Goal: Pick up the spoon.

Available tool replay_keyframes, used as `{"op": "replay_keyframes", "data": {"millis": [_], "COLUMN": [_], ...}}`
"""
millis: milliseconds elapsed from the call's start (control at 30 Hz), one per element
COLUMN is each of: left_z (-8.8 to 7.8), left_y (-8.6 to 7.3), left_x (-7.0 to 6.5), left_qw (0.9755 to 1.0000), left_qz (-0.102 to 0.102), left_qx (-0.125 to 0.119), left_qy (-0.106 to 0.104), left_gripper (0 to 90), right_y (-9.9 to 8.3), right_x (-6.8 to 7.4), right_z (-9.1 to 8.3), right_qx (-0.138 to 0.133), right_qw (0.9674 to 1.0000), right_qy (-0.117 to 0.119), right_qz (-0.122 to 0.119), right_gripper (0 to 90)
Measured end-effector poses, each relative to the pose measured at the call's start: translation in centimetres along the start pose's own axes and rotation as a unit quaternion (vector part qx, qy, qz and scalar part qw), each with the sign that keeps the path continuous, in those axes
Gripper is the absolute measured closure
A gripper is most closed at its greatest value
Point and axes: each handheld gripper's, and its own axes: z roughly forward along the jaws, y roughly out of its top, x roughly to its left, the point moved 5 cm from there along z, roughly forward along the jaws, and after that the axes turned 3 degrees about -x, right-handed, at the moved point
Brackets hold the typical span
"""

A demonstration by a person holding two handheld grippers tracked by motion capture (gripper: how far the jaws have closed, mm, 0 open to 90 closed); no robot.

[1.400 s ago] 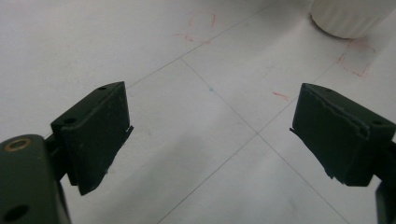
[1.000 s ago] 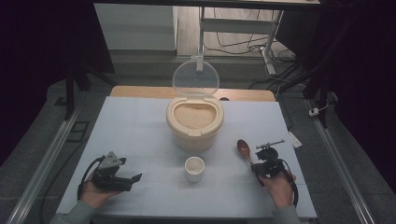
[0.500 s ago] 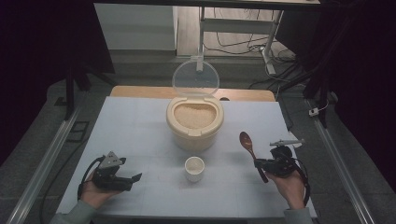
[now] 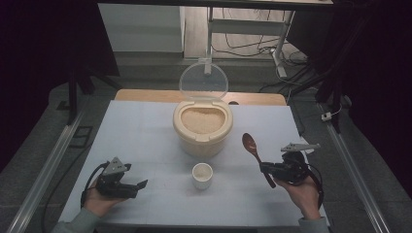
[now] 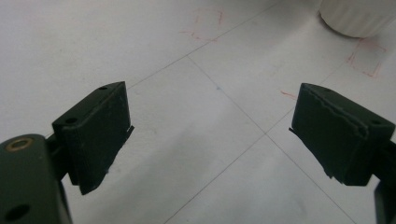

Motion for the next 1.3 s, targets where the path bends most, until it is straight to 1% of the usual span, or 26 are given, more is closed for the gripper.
{"op": "replay_keyframes", "data": {"millis": [133,167,267,333,467,633,767,967,1000,1033,1300], "left_z": [0.0,0.0,0.0,0.0,0.0,0.0,-0.1,-0.1,-0.1,-0.1,0.0], "left_y": [0.0,0.0,0.0,0.0,0.1,0.2,0.2,0.2,0.2,0.2,0.2], "left_x": [0.0,0.0,0.0,0.0,0.0,0.0,0.0,0.0,0.0,0.0,0.0], "left_qw": [1.0,1.0,1.0,1.0,1.0,1.0,1.0,1.0,1.0,1.0,1.0], "left_qz": [0.0,0.0,0.0,0.0,-0.001,-0.002,-0.002,-0.001,-0.001,-0.001,0.0], "left_qx": [0.0,0.0,0.0,0.0,-0.001,-0.003,-0.005,-0.004,-0.004,-0.004,-0.002], "left_qy": [0.0,-0.001,-0.001,-0.001,-0.002,-0.004,-0.005,-0.004,-0.004,-0.004,-0.003], "left_gripper": [11.6,11.6,11.6,11.6,11.6,11.6,11.6,11.6,11.6,11.6,11.6], "right_y": [0.5,0.7,1.1,1.4,1.8,2.5,3.1,3.9,3.9,4.0,4.6], "right_x": [0.9,1.2,2.0,2.6,3.7,5.2,6.2,7.1,7.1,7.5,8.7], "right_z": [-0.4,-0.5,-0.8,-0.9,-0.8,-0.2,0.4,1.7,1.7,2.2,3.9], "right_qx": [-0.012,-0.013,-0.021,-0.025,-0.03,-0.024,-0.018,-0.007,-0.007,-0.001,0.017], "right_qw": [0.9997,0.9995,0.9985,0.9978,0.9951,0.9914,0.9876,0.982,0.982,0.9803,0.9726], "right_qy": [0.015,0.015,0.029,0.035,0.055,0.069,0.081,0.096,0.096,0.1,0.117], "right_qz": [-0.017,-0.023,-0.041,-0.052,-0.076,-0.108,-0.133,-0.163,-0.163,-0.17,-0.2], "right_gripper": [80.5,80.5,80.5,80.5,80.5,80.4,80.5,80.5,80.5,80.5,80.4]}}
